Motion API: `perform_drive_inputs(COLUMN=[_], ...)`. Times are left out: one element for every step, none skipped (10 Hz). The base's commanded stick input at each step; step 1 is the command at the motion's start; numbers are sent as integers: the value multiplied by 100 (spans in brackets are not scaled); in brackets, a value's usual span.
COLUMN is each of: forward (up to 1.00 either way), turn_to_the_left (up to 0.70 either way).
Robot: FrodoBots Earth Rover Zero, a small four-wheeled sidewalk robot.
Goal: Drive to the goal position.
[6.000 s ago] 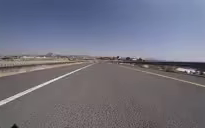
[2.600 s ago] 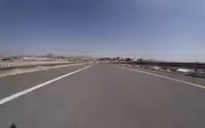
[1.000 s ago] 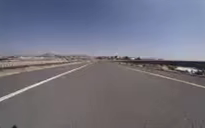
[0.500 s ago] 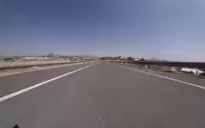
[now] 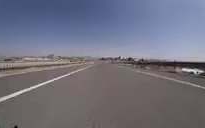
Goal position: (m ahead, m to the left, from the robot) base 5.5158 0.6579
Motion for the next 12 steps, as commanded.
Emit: perform_drive_inputs(forward=[100,100,100,100,100,100,100,100,100,100,100,100], turn_to_the_left=[0,0,0,0,0,0,0,0,0,0,0,0])
